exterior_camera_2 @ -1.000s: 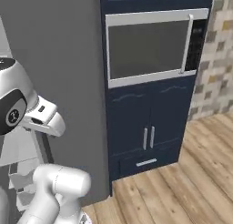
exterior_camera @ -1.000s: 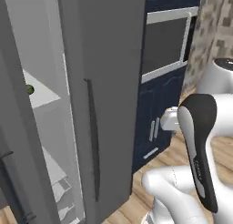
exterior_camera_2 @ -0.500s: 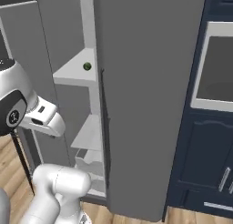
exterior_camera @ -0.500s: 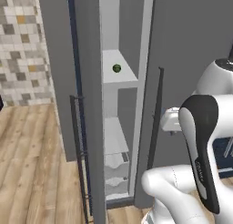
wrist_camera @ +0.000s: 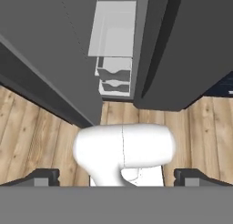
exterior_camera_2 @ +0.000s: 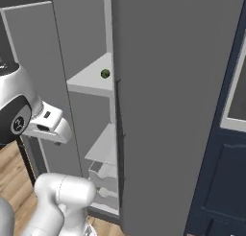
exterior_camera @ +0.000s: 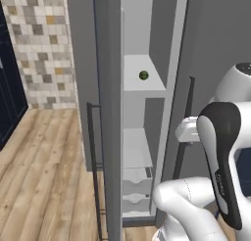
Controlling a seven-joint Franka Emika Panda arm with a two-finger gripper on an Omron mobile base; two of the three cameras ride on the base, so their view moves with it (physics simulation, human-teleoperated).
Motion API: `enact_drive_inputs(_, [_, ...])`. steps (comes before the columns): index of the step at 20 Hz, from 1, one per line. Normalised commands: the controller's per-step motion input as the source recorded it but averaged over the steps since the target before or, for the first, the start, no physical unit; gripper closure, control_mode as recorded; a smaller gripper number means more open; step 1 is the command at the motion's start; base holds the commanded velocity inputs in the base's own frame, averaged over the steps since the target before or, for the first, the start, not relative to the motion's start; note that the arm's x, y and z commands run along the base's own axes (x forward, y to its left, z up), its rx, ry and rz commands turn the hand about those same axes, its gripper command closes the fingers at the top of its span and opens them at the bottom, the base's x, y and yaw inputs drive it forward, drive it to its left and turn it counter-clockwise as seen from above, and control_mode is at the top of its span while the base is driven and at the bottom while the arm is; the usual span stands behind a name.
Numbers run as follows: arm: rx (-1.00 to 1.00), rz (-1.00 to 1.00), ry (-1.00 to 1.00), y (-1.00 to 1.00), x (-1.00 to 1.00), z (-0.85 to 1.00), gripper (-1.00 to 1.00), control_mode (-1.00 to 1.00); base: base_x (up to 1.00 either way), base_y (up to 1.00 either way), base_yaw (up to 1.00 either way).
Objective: Take the avocado and potato out of the freezer and place them in the tupperware container on the counter. Then put the tupperware containing the vegetables back in the freezer.
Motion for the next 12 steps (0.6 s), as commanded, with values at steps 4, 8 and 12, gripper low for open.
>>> enact_drive_inputs(4, [0.00, 0.00, 0.00, 0.00, 0.00, 0.00, -1.00, 1.00, 1.00, 0.00, 0.10])
enact_drive_inputs(8, [0.00, 0.00, 0.00, 0.00, 0.00, 0.00, -1.00, 1.00, 0.89, -0.05, 0.08])
enact_drive_inputs(12, [0.00, 0.00, 0.00, 0.00, 0.00, 0.00, -1.00, 1.00, 0.07, -0.15, 0.11])
